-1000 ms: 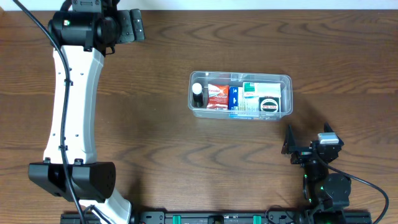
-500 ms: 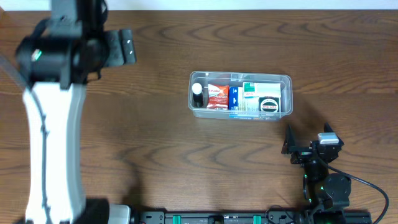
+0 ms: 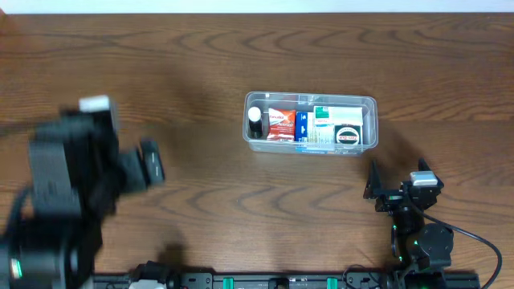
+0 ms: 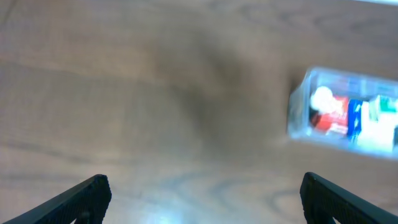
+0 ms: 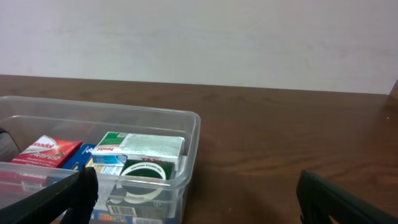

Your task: Pack container

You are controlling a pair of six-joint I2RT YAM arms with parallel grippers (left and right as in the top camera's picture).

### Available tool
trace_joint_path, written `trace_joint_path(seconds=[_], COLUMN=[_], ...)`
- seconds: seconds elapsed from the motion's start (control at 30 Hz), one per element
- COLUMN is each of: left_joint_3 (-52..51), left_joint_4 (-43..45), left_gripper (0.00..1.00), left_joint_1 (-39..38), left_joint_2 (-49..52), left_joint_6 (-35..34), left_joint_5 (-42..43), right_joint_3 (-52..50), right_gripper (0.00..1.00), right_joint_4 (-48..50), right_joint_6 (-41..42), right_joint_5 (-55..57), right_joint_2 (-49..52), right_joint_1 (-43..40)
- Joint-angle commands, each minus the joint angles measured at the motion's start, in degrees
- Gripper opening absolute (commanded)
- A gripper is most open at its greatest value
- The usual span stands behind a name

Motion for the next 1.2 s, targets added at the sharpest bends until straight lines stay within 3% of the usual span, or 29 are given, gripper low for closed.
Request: trace_joint_path(seconds=[0.0,0.2,0.53,0.63,0.9,1.17], left_joint_3=[-9.8,-29.4,-60.9,-67.0,-77.4,-81.2], left_joint_4=[0.6,11.3,53.8,61.4,67.6,68.0], left_gripper=[0.98,0.98,0.98,0.98,0.98,0.98], left_joint_1=[-0.1,-0.1,-0.1,-0.1,0.0,0.1], left_joint_2=[-8.5,-22.7,-38.0,-41.5,-49.3,-52.3], left_joint_6=[-0.3,-0.3,-0.3,-0.3,-0.3,0.1], left_joint_5=[0.0,-0.2,-0.2,0.0,0.0,0.0], right_joint_3=[-0.2,-0.2,-0.2,-0.2,-0.2,-0.2], right_gripper=[0.99,0.99,0.99,0.99,0.99,0.99], right_joint_4=[-0.1,-0.1,-0.1,-0.1,-0.1,-0.1], right_joint_6=[-0.6,-0.6,-0.6,-0.6,-0.6,-0.6], right_joint_5=[-0.4,-0.4,-0.4,-0.4,-0.4,-0.4], right_joint_2=[-0.4,-0.4,-0.4,-0.4,-0.4,-0.4], right_joint_1=[-0.7,-0.7,-0.7,-0.7,-0.7,-0.7])
